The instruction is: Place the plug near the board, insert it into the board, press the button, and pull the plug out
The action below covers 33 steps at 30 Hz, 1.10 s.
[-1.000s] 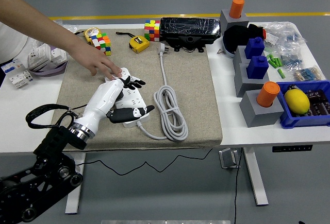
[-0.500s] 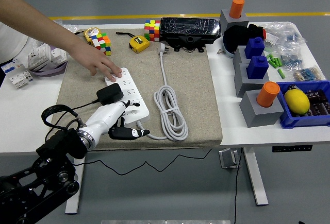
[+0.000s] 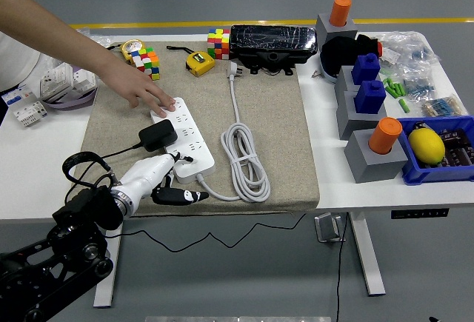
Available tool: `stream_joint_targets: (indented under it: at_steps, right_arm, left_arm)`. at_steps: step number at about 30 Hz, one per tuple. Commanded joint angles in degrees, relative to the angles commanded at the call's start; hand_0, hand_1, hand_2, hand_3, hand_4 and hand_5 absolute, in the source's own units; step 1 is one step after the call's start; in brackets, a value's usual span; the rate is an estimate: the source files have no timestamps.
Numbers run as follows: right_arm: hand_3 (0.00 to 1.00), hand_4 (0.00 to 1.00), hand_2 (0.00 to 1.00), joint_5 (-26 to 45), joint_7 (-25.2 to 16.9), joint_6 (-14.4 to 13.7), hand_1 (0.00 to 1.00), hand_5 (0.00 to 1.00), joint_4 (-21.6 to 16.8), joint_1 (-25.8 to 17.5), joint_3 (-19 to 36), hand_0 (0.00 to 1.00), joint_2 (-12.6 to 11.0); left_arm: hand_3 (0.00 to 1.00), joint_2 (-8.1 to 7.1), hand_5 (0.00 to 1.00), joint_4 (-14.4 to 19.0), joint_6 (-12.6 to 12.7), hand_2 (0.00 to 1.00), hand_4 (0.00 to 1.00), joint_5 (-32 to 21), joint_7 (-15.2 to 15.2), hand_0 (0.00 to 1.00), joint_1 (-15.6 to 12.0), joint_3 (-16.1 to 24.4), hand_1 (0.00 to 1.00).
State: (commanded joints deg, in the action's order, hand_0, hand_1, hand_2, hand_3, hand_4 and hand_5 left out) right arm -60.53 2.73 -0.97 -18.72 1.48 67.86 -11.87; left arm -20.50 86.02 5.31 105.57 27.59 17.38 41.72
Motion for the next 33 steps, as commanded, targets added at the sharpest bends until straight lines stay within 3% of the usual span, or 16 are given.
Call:
stream_joint_targets:
  at_steps: [13, 16, 17, 22, 24, 27, 33]
  right_arm:
    - [0.545, 0.977, 0.614, 0.0, 0.0, 0.0, 0.642, 0.550, 0.0, -0.1, 0.1, 0.649, -0.1]
    - [0.545, 0.977, 0.614, -0.1, 0.0, 0.0, 0.642, 0.550, 0.0, -0.2, 0.4, 0.649, 0.0]
    - [0.544, 0.977, 0.613, -0.1, 0.0, 0.0, 0.642, 0.550, 0.0, -0.2, 0.4, 0.649, 0.0]
    - [0.544, 0.977, 0.613, -0.2, 0.0, 0.0, 0.642, 0.550, 0.0, -0.3, 0.5, 0.649, 0.2]
    - [0.545, 0.977, 0.614, -0.2, 0.0, 0.0, 0.642, 0.551, 0.0, -0.4, 0.6, 0.649, 0.3]
    - [0.545, 0.977, 0.614, -0.2, 0.0, 0.0, 0.642, 0.551, 0.0, -0.3, 0.6, 0.649, 0.3]
    - [0.544, 0.977, 0.614, -0.2, 0.0, 0.0, 0.642, 0.551, 0.1, -0.3, 0.9, 0.649, 0.4]
  left_arm:
    - [0.824, 0.00, 0.636, -0.3, -1.8, 0.133, 0.998, -0.6, 1.3, 0.069, 0.2, -0.7, 0.083]
    - [0.824, -0.03, 0.636, -0.2, 1.4, 0.133, 0.998, -0.7, -2.3, 0.069, 0.0, -0.3, 0.083]
    - [0.741, -0.05, 0.639, -0.1, 3.2, 0.128, 0.998, -1.5, -4.2, 0.086, -0.1, -0.1, 0.080]
    - [0.741, 0.07, 0.639, -0.5, 14.3, 0.128, 0.998, -12.4, -15.6, 0.086, -0.4, 1.3, 0.080]
    - [0.727, 0.10, 0.606, -0.8, 17.5, 0.147, 0.989, -14.5, -19.1, 0.120, -0.6, 1.5, 0.089]
    - [0.727, 0.12, 0.606, -1.0, 18.7, 0.147, 0.989, -15.2, -20.4, 0.120, -0.7, 2.0, 0.089]
    - [0.725, 0.18, 0.596, -1.1, 18.6, 0.149, 0.980, -15.1, -20.2, 0.131, -0.7, 2.0, 0.097]
